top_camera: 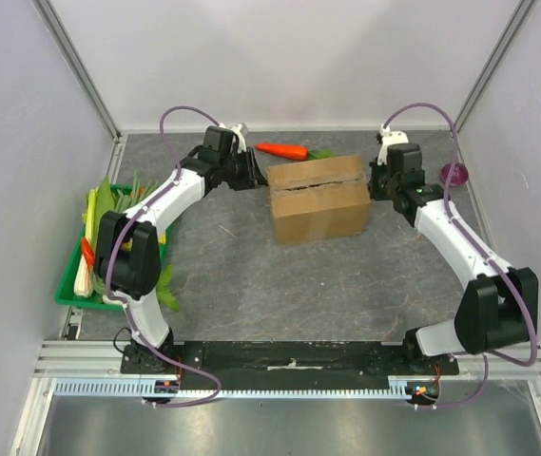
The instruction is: Unpack the express box
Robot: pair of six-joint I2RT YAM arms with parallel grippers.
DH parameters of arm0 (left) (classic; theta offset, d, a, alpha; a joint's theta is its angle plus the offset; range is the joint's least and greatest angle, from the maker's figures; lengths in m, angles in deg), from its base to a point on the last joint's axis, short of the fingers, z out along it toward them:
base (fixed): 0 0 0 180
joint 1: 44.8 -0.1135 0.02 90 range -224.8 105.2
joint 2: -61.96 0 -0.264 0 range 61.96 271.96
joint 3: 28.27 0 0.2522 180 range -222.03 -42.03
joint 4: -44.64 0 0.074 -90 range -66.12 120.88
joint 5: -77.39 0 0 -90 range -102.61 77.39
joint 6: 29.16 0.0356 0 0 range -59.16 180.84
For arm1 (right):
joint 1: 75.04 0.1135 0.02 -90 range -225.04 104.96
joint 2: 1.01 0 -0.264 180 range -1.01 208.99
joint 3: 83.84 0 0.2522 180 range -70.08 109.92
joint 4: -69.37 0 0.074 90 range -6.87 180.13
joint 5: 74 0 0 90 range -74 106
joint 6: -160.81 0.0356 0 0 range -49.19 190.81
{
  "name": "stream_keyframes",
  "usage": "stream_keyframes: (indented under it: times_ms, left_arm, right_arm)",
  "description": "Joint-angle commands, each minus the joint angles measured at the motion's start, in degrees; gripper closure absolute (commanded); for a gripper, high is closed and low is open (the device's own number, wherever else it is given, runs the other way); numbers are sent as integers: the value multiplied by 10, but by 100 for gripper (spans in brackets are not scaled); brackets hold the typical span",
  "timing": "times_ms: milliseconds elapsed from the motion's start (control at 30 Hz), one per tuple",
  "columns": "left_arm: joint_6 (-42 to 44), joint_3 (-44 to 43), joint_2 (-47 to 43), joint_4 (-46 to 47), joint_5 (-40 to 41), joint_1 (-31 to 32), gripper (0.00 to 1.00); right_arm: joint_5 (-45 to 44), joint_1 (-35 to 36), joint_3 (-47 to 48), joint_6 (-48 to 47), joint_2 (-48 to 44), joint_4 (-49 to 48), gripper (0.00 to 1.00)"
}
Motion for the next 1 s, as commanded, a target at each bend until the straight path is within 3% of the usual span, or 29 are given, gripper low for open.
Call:
stream_keyframes:
  times_ms: [0,167,267,400,600,733,867,967]
  left_arm:
    - [-33,-63,28,31,-12,-17,63]
    - [-51,-102,48,27,10,-49,57]
    - [-52,-115,47,5,35,-63,55]
    - [-44,-104,7,-26,96,-77,50]
    - [-12,-77,-75,-93,160,-87,47]
    - [-12,-12,-145,-115,133,-87,55]
    - [-29,94,-211,-85,28,-80,70]
    - [-24,167,-219,-31,-55,-47,70]
  right_arm:
    - [10,95,-29,72,-54,40,100]
    - [12,140,-43,142,-82,55,100]
    - [-52,139,-43,158,-99,65,100]
    - [-161,138,-9,146,-111,107,100]
    - [-206,105,25,103,-96,85,100]
    - [-145,64,65,61,-38,15,100]
    - [-29,36,165,4,102,19,100]
    - [63,10,233,-6,179,36,100]
